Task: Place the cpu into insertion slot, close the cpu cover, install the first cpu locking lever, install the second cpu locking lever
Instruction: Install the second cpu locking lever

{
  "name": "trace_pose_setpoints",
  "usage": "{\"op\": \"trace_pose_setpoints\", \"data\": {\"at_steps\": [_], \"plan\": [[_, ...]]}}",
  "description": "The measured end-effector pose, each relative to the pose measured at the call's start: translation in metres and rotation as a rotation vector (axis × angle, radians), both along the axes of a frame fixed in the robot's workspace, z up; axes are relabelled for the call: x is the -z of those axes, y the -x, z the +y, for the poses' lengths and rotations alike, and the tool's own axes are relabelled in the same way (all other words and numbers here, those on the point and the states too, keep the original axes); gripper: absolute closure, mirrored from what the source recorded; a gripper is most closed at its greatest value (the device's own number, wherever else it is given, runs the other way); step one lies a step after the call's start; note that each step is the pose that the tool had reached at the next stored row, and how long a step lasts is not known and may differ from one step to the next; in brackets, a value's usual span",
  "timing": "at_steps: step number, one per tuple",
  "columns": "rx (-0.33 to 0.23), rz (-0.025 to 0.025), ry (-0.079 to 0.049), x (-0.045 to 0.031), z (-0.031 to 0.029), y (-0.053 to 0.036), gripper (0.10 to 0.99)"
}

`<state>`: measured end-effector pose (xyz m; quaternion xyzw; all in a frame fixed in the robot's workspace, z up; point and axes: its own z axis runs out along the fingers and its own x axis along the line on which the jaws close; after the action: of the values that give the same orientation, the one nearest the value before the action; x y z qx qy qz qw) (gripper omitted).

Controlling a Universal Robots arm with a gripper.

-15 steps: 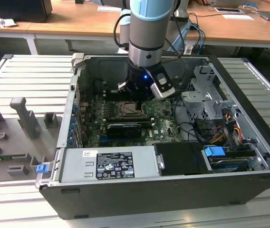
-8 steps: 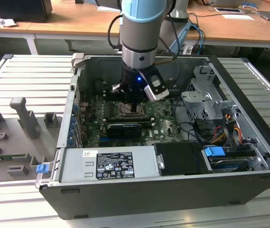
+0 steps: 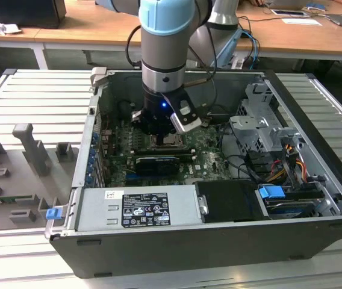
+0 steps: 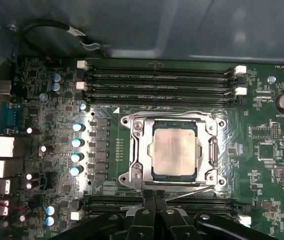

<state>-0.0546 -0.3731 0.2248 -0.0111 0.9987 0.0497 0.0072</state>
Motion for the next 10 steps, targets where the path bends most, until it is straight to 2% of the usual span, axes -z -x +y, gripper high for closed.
{"op": "trace_pose_setpoints", "data": {"at_steps": [4, 7, 10], "plan": [[0.000, -0.0001, -0.070, 0.0006, -0.0102, 0.0034, 0.980], [-0.001, -0.0001, -0.090, 0.0006, -0.0156, 0.0057, 0.980], [-0.017, 0.0007, -0.104, 0.0015, -0.0201, 0.0110, 0.980]]}}
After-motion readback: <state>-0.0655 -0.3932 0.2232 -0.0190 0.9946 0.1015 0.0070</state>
